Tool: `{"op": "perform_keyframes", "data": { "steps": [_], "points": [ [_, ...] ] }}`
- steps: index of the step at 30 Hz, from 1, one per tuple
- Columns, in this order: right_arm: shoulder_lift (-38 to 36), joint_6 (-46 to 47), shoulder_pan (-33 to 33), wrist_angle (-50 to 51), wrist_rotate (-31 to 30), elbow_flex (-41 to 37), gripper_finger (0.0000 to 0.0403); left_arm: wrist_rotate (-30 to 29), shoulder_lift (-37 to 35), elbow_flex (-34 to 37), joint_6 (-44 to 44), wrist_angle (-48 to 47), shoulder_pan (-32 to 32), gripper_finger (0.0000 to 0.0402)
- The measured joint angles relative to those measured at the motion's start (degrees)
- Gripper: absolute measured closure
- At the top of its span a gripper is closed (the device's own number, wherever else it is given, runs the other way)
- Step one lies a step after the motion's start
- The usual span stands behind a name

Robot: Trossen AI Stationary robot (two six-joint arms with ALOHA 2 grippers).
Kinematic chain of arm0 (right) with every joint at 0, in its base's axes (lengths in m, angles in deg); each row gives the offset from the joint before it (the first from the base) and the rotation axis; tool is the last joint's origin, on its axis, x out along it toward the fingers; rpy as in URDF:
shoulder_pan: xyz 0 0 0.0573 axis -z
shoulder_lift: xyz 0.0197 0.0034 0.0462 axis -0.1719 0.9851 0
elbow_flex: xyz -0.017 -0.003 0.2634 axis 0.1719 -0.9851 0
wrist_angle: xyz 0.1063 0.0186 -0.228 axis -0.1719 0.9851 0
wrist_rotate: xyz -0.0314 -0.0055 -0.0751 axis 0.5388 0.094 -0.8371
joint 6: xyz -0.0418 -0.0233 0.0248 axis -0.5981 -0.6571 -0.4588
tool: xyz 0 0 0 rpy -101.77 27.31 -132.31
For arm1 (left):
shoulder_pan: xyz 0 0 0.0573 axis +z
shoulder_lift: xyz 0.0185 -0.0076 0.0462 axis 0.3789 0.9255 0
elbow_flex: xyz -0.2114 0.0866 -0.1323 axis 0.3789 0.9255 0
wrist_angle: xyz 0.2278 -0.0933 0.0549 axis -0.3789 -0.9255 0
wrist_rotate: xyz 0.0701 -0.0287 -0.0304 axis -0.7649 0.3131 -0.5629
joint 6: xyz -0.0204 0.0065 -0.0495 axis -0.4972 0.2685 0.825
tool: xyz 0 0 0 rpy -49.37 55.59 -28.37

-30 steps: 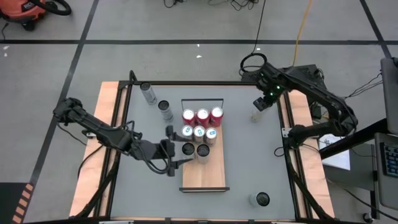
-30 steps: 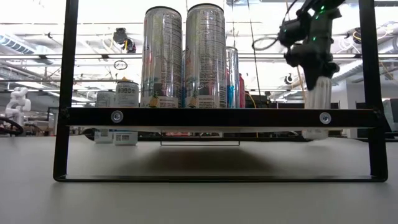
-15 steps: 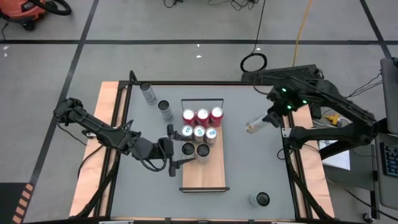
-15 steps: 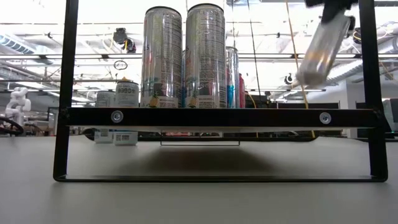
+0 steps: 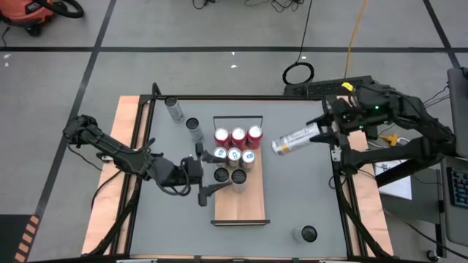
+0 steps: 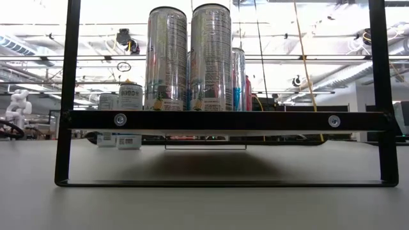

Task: Place canned beverage on shelf
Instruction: Put the white-yellow soda can aligned with the other white-yellow soda cans on the shelf

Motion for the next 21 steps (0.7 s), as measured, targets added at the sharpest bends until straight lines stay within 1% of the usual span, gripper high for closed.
{"op": "perform_keyframes", "data": {
  "steps": [5, 9, 17, 21],
  "points": [
    [2.05, -11.48, -3.53, -5.76, 0.03, 0.0, 0.0198, 0.0, 0.0, -0.59, 0.07, 1.45, 0.2, 0.0085],
    [5.05, -20.45, -6.87, -8.2, 0.02, -0.03, 0.0198, 0.0, 0.0, -2.48, 2.47, 1.29, -0.01, 0.0085],
    [11.02, -41.49, -13.71, -16.73, 0.13, -0.07, 0.0198, 0.09, -0.07, -2.93, 5.18, -2.15, 1.5, 0.0084],
    [13.07, -53.14, -16.07, -18.87, 0.09, -0.07, 0.0198, 0.07, -0.04, -2.93, 5.13, -3.85, 1.5, 0.0084]
  ]
}}
